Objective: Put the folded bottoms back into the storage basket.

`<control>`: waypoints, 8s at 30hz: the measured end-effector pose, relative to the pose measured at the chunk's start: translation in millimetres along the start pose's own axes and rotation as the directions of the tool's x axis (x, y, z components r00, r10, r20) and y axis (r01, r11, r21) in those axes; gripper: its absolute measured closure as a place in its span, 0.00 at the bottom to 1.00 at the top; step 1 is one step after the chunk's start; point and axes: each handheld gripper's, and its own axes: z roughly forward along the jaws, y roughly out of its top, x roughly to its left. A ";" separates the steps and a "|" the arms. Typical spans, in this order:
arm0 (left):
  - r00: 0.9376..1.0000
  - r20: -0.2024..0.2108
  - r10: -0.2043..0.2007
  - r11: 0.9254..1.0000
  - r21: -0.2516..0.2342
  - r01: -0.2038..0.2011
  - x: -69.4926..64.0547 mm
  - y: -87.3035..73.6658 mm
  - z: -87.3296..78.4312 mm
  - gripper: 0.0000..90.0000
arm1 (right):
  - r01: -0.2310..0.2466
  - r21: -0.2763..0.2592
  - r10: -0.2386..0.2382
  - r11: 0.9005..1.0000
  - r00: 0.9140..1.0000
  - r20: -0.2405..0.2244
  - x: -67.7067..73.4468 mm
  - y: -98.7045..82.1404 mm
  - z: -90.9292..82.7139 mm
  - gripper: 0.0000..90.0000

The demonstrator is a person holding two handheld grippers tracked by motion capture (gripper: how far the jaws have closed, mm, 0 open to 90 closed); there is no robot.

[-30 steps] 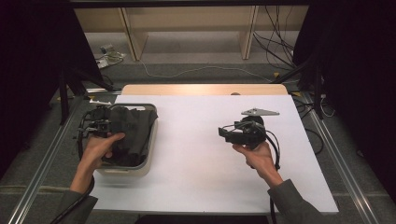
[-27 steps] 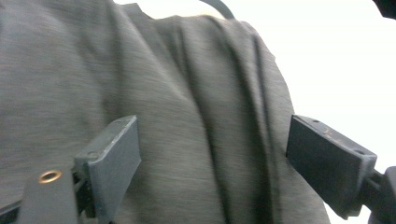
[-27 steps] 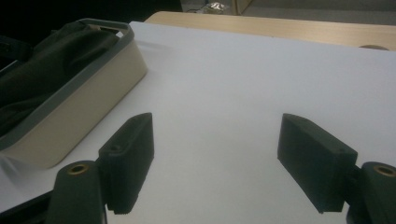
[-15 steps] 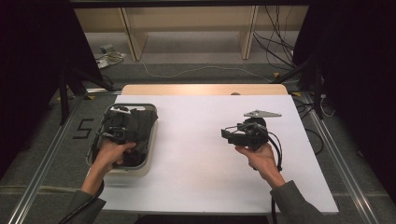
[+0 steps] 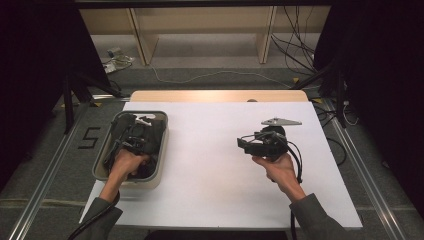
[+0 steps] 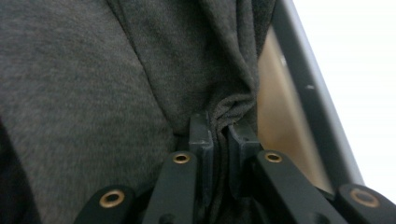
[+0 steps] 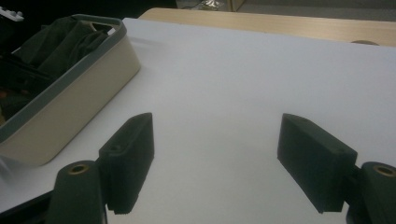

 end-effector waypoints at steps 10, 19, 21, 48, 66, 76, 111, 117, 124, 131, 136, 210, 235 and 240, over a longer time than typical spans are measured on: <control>1.000 -0.001 0.006 1.000 -0.009 -0.006 3.0 -1.1 7.3 0.91 | 0.012 -0.003 -0.012 1.000 1.000 0.012 -0.4 0.0 -1.6 0.31; 1.000 -0.003 0.015 1.000 -0.017 -0.015 1.0 -1.8 7.0 0.89 | 0.012 -0.007 -0.012 1.000 1.000 0.015 -1.1 -0.1 -1.7 0.31; 1.000 0.004 0.008 1.000 -0.020 -0.008 0.3 -1.4 5.0 0.84 | 0.017 -0.015 -0.016 1.000 1.000 0.009 0.1 0.0 -2.6 0.31; 0.996 0.085 0.019 0.996 -0.086 -0.012 4.6 -3.8 -34.8 0.47 | 0.015 -0.028 -0.014 0.999 1.000 0.014 -2.8 0.0 -5.5 0.31; 0.999 0.037 0.011 0.991 -0.137 -0.005 -4.5 -2.1 -46.8 0.31 | 0.017 -0.038 -0.017 0.999 1.000 0.012 -3.5 0.2 -7.9 0.31; 0.999 0.050 0.019 0.983 -0.183 -0.009 -12.9 0.4 -60.0 0.23 | 0.016 -0.040 -0.016 0.999 1.000 0.014 -4.7 0.0 -9.8 0.31; 0.985 0.145 0.099 0.953 -0.297 -0.052 -53.9 -1.9 -68.9 0.19 | 0.031 -0.059 -0.031 0.998 1.000 0.001 -1.2 -2.6 -14.8 0.26; 0.980 0.159 0.118 0.947 -0.316 -0.063 -61.9 -3.4 -67.4 0.19 | 0.039 -0.068 -0.039 0.997 0.999 -0.009 0.5 -3.6 -16.1 0.25; 0.976 0.178 0.125 0.942 -0.331 -0.060 -70.6 -6.0 -63.5 0.19 | 0.047 -0.076 -0.048 0.996 0.999 -0.020 2.7 -4.7 -17.7 0.24; 0.971 0.187 0.150 0.940 -0.331 -0.081 -79.8 -9.8 -59.6 0.19 | 0.054 -0.084 -0.056 0.995 0.998 -0.026 4.2 -6.2 -18.8 0.24; 0.967 0.194 0.164 0.934 -0.347 -0.089 -84.0 -11.4 -59.7 0.19 | 0.056 -0.092 -0.059 0.994 0.998 -0.031 4.9 -6.6 -20.4 0.23; 0.902 0.269 0.337 0.790 -0.603 -0.115 -98.2 -81.7 -58.5 0.15 | 0.138 -0.185 -0.154 0.973 0.985 -0.076 17.9 -49.7 -48.1 0.15; 0.885 0.285 0.367 0.804 -0.576 -0.148 -91.4 -111.1 -60.8 0.16 | 0.134 -0.186 -0.151 0.973 0.986 -0.076 13.8 -81.9 -60.5 0.16; 0.884 0.294 0.365 0.805 -0.576 -0.141 -90.5 -115.8 -62.0 0.16 | 0.135 -0.185 -0.151 0.973 0.986 -0.075 14.1 -88.4 -63.7 0.16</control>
